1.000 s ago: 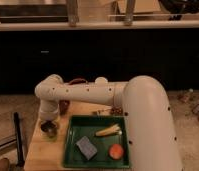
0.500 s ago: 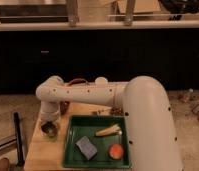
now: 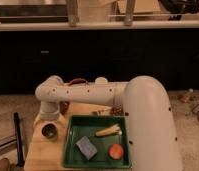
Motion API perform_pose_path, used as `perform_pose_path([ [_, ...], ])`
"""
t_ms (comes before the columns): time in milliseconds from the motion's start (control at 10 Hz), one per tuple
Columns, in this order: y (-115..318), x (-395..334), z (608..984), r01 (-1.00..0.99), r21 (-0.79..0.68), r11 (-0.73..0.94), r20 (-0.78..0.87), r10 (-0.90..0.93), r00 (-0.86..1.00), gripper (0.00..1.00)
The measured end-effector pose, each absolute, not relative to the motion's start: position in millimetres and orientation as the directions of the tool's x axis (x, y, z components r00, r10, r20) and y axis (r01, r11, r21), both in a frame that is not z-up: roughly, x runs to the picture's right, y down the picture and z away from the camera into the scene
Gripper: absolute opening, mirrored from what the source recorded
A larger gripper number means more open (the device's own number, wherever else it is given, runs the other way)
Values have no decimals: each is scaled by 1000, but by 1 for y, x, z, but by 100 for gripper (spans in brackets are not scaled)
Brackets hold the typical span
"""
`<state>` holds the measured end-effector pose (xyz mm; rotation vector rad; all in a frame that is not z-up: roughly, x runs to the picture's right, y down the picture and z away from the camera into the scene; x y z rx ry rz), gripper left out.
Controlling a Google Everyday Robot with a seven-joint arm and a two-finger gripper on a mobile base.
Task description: Stack cups on top of each other
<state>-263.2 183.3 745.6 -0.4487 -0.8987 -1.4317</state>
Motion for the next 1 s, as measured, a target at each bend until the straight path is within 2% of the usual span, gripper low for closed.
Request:
perform_pose_path([
  [700, 156, -263, 744, 953, 256, 164, 715, -696, -73, 80],
  [1000, 144, -248, 757, 944, 258, 203, 697, -716, -37, 80],
])
